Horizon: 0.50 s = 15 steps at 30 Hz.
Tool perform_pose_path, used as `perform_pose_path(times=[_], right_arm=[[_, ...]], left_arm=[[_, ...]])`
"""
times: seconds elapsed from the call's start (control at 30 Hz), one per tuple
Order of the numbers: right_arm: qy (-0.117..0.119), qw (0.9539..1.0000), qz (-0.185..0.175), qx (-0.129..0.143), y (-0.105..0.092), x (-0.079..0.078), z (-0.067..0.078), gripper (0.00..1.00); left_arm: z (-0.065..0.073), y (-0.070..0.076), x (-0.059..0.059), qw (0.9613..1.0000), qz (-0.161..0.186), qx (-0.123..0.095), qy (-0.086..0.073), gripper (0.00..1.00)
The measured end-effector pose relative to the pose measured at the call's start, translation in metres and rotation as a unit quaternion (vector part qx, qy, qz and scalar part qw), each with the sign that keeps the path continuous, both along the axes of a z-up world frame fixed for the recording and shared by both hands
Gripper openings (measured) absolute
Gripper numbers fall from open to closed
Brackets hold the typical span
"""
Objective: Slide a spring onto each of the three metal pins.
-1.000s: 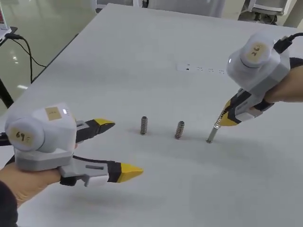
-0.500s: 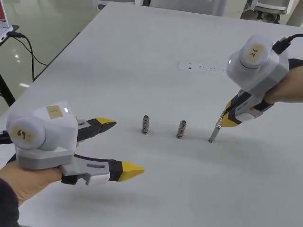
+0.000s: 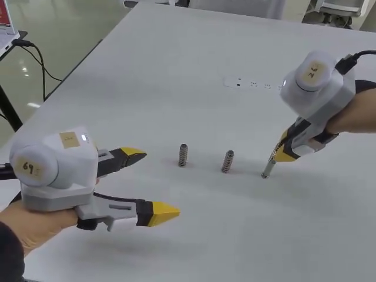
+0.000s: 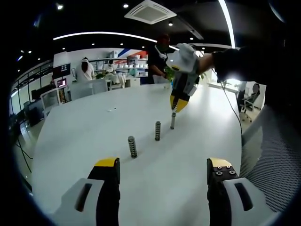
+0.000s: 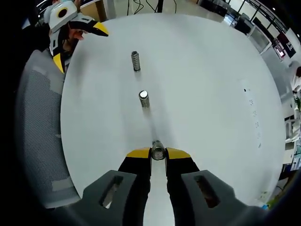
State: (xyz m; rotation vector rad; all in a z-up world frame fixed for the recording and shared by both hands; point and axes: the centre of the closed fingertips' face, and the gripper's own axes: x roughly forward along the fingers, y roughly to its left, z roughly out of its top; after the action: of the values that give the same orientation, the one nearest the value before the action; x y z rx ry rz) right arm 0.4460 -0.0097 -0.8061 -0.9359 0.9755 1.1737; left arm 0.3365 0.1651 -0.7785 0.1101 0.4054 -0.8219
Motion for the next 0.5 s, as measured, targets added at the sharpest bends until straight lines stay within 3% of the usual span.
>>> perform_pose_path(times=[0.5], right_arm=[[0.009, 0.9998, -0.017, 0.002, -0.001, 0.001, -0.021, 0.13]], left_arm=[[-0.001, -0.001, 0.001, 1.0, 0.0, 0.001, 0.003, 0.74]])
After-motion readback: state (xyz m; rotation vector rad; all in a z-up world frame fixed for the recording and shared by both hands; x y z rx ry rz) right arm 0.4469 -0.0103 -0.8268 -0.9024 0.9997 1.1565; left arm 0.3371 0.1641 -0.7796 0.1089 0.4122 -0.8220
